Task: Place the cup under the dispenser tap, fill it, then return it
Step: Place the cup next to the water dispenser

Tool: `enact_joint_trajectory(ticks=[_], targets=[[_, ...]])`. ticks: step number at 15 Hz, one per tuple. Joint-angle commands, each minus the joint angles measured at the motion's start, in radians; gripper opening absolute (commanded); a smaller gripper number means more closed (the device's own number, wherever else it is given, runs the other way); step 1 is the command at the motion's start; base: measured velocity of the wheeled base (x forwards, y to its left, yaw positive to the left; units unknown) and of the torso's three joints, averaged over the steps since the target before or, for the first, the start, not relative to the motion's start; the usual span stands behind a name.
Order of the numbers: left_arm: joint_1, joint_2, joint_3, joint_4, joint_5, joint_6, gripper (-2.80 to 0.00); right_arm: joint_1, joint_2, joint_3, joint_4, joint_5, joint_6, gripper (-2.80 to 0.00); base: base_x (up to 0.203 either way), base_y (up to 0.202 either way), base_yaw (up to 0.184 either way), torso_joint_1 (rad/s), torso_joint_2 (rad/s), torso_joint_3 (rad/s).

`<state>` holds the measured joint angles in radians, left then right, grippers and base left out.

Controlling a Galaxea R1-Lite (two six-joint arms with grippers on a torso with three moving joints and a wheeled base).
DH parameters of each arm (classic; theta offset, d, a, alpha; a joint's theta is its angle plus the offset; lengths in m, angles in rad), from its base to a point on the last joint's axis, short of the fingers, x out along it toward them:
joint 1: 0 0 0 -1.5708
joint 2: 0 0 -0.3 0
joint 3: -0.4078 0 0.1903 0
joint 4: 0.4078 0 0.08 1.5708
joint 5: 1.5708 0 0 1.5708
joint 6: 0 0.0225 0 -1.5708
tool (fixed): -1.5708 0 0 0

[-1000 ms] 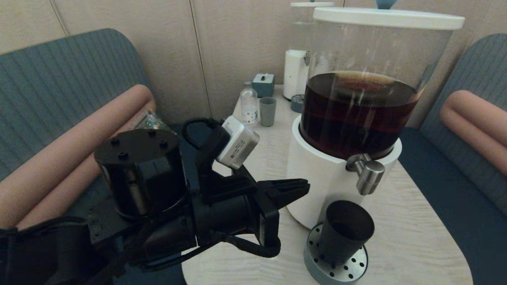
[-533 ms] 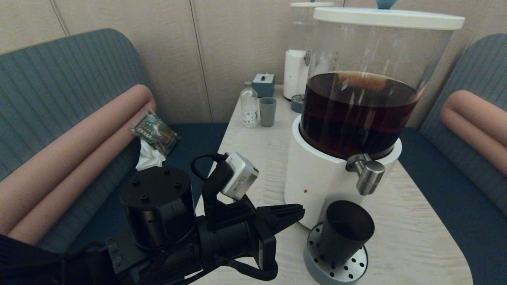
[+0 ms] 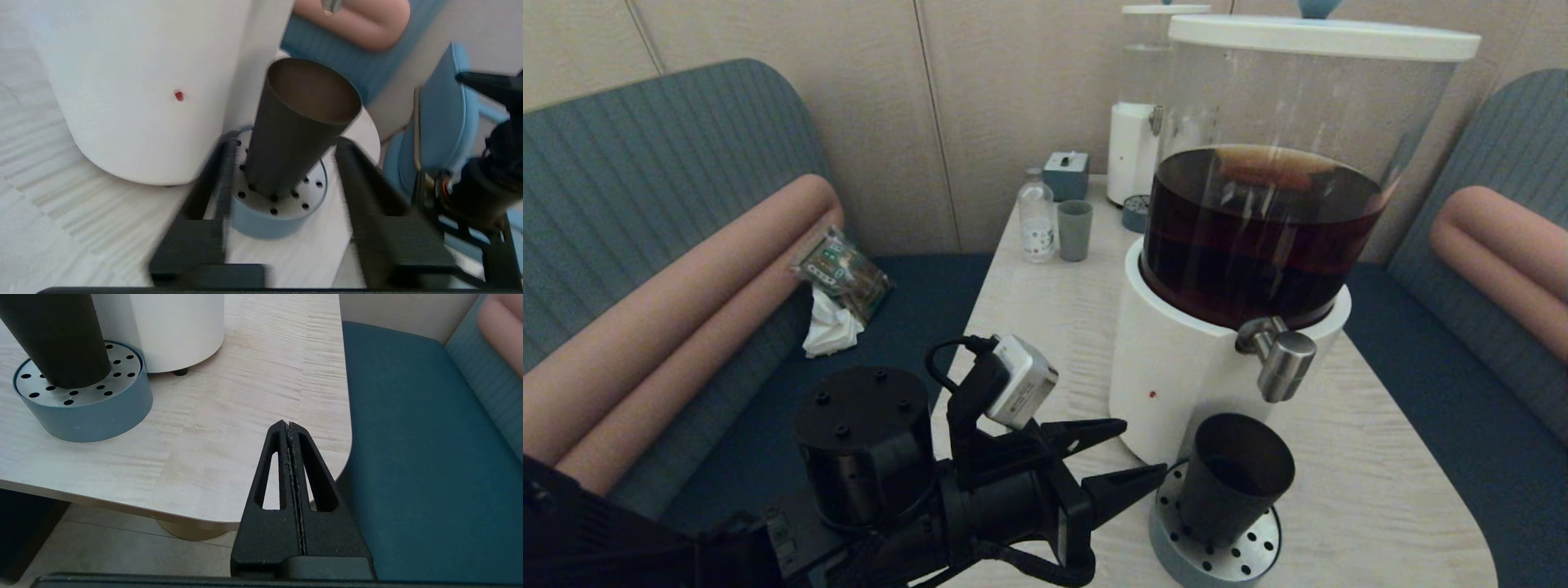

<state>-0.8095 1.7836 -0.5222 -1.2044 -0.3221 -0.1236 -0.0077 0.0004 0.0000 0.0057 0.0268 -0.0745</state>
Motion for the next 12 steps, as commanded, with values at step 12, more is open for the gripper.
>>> enact_joint_trajectory(ticks=[12], targets=[[0.009,0.211,0.008,-0.184,0.003,-0.033,0.0,0.0,-0.003,0.0,0.0,0.001,0.0,-2.8,0.0,0.0,0.0,0.0,0.0,0.0]])
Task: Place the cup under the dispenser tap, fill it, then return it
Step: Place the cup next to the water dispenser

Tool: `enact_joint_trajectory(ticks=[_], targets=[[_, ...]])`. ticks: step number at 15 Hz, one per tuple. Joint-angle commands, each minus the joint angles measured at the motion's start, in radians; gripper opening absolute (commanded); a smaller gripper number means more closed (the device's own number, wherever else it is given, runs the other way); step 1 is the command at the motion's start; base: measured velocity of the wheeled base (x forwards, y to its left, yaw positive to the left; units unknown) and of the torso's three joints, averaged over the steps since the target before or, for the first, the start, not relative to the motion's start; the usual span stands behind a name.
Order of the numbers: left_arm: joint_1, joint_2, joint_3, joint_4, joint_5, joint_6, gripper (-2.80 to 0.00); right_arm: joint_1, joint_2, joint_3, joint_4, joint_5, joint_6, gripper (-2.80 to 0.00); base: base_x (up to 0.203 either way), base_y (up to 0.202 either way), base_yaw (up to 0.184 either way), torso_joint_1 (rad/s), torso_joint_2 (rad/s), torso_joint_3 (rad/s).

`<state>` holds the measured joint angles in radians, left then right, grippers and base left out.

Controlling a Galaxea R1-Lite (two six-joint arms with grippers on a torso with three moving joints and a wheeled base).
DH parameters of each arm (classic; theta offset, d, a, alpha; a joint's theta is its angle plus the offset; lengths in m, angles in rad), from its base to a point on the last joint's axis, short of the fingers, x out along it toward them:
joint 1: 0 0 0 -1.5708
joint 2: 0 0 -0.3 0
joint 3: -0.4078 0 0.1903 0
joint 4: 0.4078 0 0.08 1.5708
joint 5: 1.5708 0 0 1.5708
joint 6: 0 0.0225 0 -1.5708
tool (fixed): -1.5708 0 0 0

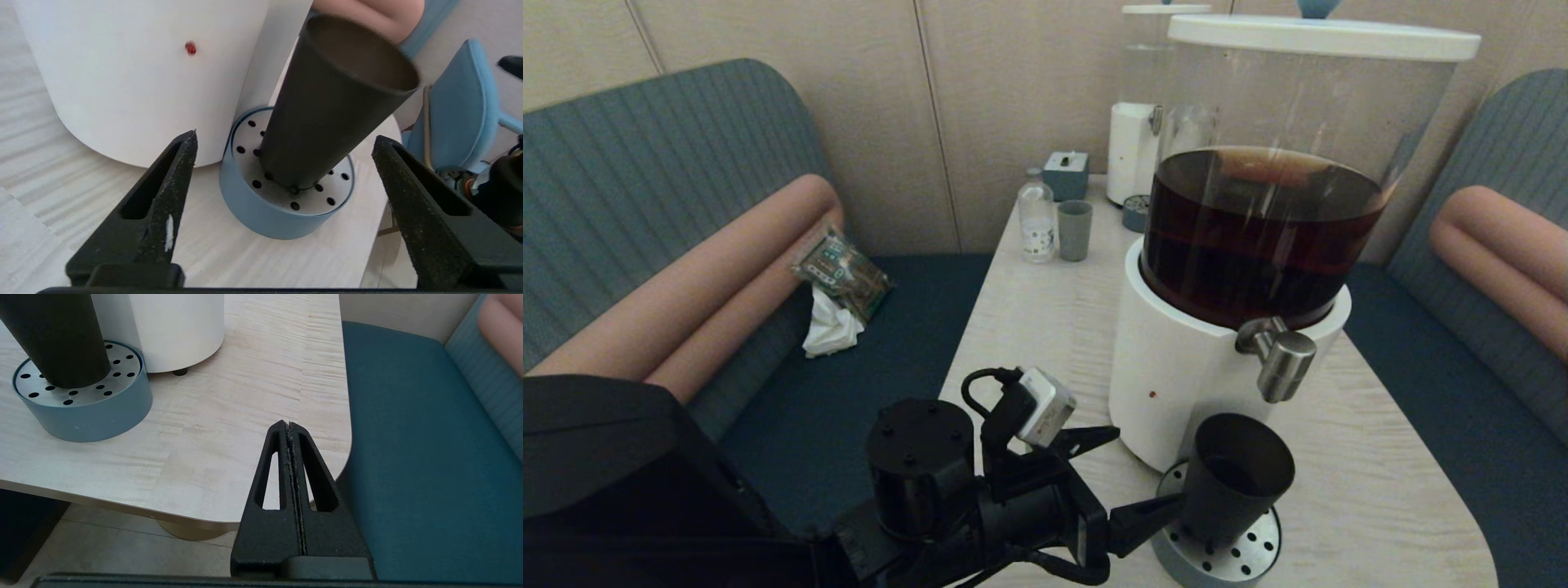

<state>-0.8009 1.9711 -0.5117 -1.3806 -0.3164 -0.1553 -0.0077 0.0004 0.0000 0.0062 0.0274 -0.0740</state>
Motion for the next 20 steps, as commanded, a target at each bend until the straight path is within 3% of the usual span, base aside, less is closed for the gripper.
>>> enact_joint_trajectory(ticks=[1,20], targets=[[0.0,0.032,-0.007,-0.008,-0.003,-0.002,0.0,0.0,-0.003,0.0,0.0,0.0,-0.001,-2.8,0.0,0.0,0.0,0.0,0.0,0.0],[-0.012,0.143,-0.122,-0.001,-0.003,-0.003,0.0,0.0,-0.003,0.0,0.0,0.0,-0.001,-2.8,0.0,0.0,0.0,0.0,0.0,0.0]])
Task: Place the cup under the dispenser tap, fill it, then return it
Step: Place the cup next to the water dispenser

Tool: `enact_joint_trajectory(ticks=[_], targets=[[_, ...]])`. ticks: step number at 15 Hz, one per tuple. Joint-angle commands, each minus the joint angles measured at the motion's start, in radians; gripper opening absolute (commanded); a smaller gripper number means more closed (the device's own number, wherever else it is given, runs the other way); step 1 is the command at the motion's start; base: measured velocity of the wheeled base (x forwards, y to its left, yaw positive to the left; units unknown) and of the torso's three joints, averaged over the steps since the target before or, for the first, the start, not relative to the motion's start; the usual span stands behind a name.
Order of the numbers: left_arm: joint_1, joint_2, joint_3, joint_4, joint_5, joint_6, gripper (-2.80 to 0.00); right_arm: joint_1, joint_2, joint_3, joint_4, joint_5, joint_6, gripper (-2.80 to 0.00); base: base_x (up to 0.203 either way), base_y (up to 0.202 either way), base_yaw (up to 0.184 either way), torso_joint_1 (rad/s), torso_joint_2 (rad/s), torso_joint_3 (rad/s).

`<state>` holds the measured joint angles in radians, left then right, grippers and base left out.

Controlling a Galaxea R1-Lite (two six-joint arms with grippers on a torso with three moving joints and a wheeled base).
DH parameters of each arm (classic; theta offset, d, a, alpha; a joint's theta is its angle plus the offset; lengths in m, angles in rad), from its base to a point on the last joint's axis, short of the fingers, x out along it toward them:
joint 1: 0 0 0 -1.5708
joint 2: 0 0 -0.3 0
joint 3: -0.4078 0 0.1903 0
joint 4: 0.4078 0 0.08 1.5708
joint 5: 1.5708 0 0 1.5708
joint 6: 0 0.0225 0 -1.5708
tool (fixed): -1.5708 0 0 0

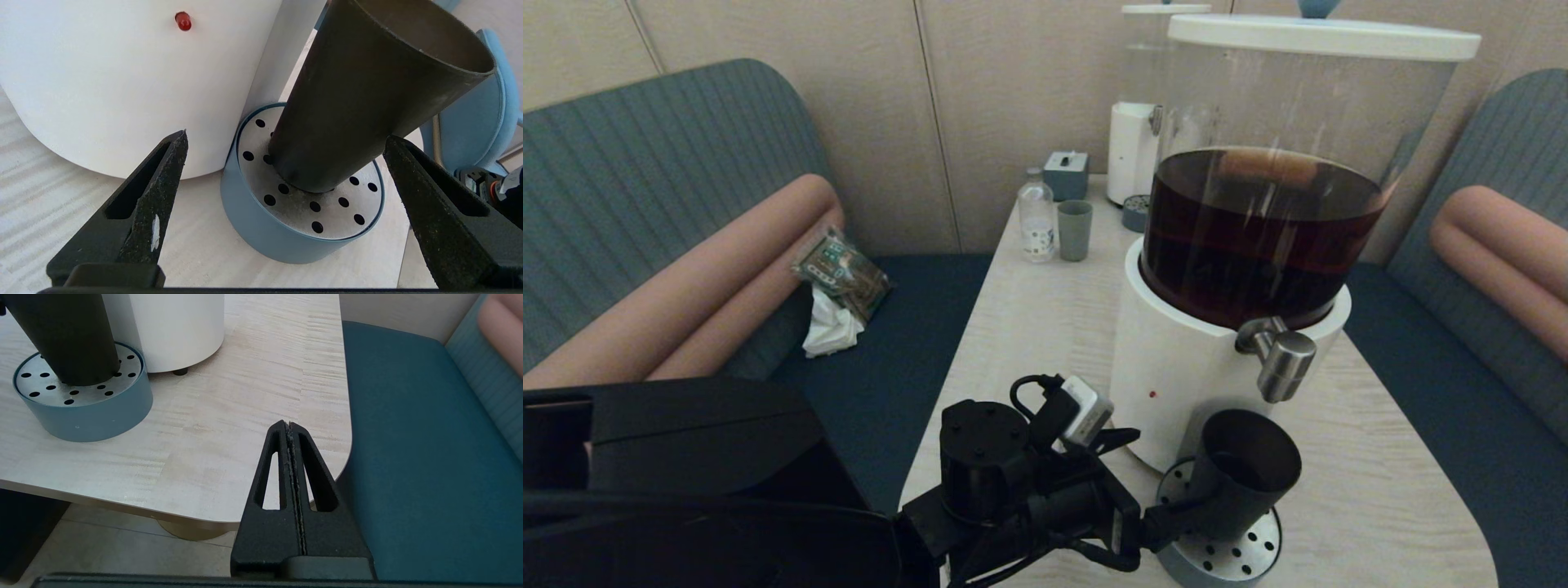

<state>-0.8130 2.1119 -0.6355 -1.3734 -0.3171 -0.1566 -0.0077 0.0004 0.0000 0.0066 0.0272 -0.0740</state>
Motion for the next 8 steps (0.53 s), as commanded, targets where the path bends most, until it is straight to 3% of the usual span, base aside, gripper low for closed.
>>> enact_joint_trajectory(ticks=[1,8], targets=[[0.0,0.002,0.003,-0.009,-0.002,-0.001,0.0,0.0,-0.003,0.0,0.0,0.0,-0.001,-2.8,0.0,0.0,0.0,0.0,0.0,0.0],[0.003,-0.003,-0.004,-0.006,0.039,-0.006,0.0,0.0,-0.003,0.0,0.0,0.0,-0.001,-2.8,0.0,0.0,0.0,0.0,0.0,0.0]])
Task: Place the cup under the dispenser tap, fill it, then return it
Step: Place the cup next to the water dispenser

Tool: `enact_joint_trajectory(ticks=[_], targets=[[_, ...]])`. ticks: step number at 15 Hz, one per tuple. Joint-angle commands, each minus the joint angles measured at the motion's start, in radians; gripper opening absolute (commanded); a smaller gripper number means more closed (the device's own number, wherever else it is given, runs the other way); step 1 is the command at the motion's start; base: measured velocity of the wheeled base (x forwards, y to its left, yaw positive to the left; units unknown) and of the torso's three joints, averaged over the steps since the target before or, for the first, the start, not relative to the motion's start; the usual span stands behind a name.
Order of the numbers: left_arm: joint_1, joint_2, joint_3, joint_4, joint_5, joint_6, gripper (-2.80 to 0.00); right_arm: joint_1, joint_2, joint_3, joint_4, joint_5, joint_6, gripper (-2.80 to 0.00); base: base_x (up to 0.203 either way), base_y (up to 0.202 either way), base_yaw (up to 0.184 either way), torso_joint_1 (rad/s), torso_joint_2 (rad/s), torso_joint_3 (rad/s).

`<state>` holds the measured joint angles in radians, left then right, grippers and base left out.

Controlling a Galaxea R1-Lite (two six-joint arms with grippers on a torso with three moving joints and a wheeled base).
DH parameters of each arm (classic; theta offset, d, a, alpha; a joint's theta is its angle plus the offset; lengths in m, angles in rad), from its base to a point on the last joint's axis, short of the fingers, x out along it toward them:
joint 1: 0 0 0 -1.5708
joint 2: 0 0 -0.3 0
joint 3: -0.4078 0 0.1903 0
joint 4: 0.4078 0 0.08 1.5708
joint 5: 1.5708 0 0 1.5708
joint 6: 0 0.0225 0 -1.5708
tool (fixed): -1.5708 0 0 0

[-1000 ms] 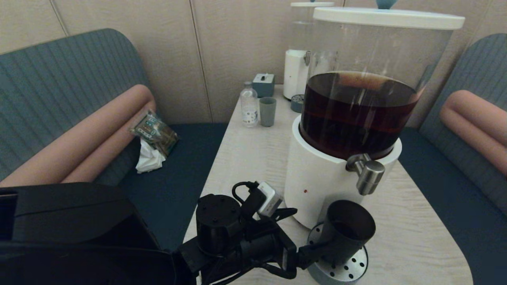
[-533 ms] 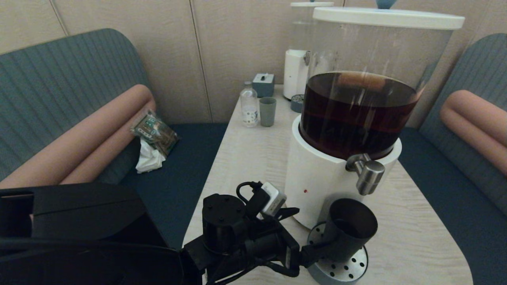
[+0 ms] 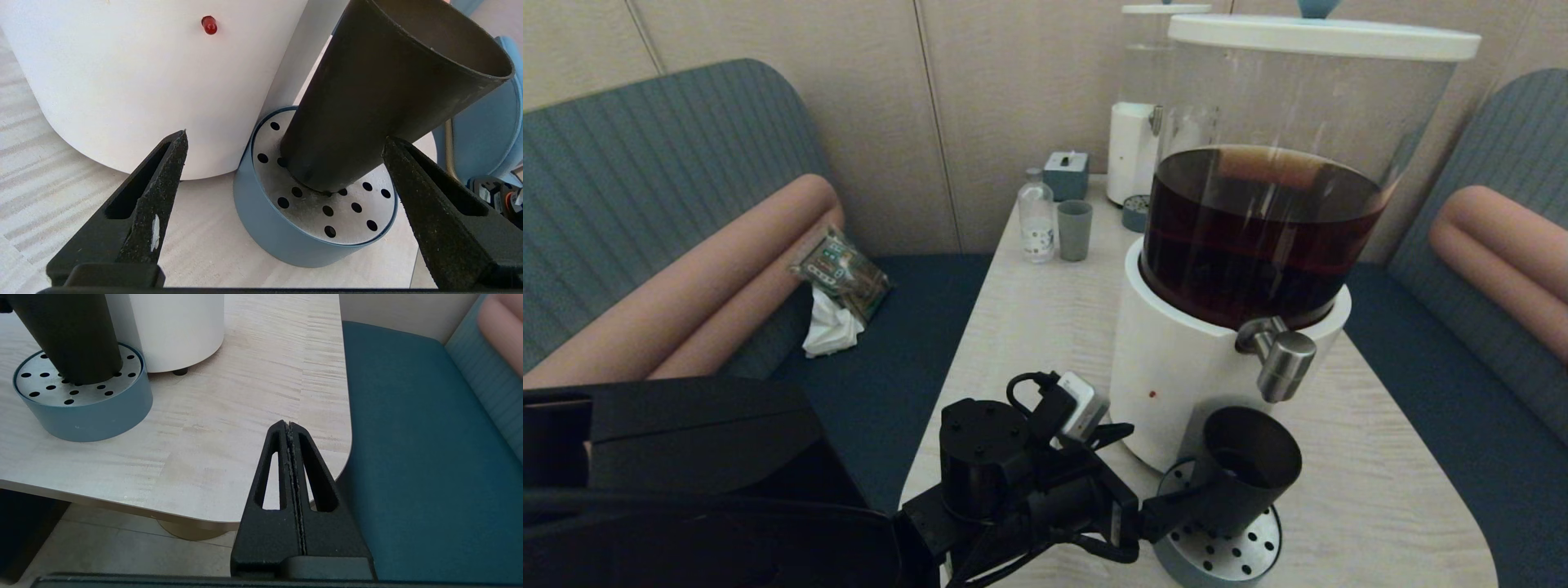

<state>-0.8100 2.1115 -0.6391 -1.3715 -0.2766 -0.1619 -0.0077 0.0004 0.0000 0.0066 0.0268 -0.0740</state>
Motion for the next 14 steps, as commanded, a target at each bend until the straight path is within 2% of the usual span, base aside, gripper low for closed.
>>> enact_joint_trajectory(ticks=[1,10,14], targets=[[0.0,-0.002,0.001,-0.009,-0.002,-0.001,0.0,0.0,-0.003,0.0,0.0,0.001,-0.001,-2.8,0.0,0.0,0.0,0.0,0.0,0.0],[-0.008,-0.018,0.027,-0.018,-0.064,0.001,0.0,0.0,-0.003,0.0,0.0,0.001,-0.001,-2.8,0.0,0.0,0.0,0.0,0.0,0.0],[-0.014,-0.013,0.016,-0.015,-0.067,0.001,0.0,0.0,-0.003,0.0,0.0,0.001,-0.001,-2.8,0.0,0.0,0.0,0.0,0.0,0.0]])
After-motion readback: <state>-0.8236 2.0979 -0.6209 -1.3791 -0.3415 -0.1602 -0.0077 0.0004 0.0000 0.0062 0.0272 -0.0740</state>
